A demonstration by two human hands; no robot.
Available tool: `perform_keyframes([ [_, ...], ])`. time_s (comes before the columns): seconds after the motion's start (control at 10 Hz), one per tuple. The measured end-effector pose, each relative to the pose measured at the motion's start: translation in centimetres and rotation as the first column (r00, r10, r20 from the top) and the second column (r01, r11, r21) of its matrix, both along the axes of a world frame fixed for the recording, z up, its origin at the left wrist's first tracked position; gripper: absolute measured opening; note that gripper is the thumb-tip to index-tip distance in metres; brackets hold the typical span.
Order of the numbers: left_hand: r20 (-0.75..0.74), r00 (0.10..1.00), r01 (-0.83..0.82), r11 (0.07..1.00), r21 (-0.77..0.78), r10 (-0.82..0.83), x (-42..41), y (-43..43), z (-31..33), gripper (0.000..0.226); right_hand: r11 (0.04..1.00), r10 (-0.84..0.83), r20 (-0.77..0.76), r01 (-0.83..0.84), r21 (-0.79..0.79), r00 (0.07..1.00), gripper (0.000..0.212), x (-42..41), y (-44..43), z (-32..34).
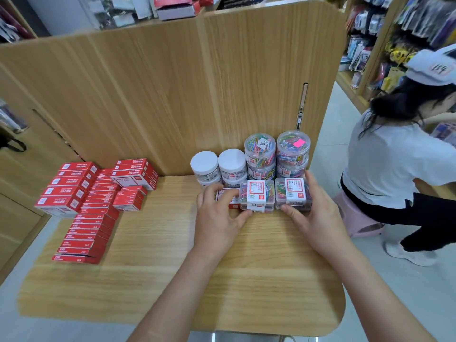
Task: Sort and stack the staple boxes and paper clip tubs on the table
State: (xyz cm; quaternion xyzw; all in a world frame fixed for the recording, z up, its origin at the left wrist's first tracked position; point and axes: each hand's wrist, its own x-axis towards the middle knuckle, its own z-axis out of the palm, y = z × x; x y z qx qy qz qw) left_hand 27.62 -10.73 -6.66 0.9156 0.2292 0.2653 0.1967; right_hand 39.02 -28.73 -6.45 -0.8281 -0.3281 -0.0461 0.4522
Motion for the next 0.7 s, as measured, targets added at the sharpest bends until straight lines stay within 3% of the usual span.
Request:
perform_keyframes([
  [0.3, -0.011, 1.000, -0.003, 1.000, -0.005, 0.003, -0.4, -0.3, 0.3, 0.053, 0.997, -0.049, 0.000, 0.049, -0.053, 0.999, 0.090, -0.4, -0.1, -0.2],
  [0.4, 0.077, 0.997, 0.023, 0.999, -0.044, -0.020, -1.7, 0.2, 1.4, 0.050, 0.992, -0.110, -0.002, 0.110, -0.066, 0.994, 0.089, -1.4, -0.5, 0.4],
  [0.5, 0.206, 0.977, 0.069, 0.992, -0.103, -0.046, -4.5, 1.0, 3.4, 0.030, 0.983, -0.181, 0.018, 0.181, -0.026, 0.983, 0.074, -2.9, -1.4, 1.7],
  [0.7, 0.427, 0.904, 0.099, 0.986, -0.137, -0.032, -13.3, 1.8, 9.7, 0.014, 0.953, -0.228, -0.040, 0.232, 0.197, 0.973, 0.054, -7.0, -3.3, 6.6],
])
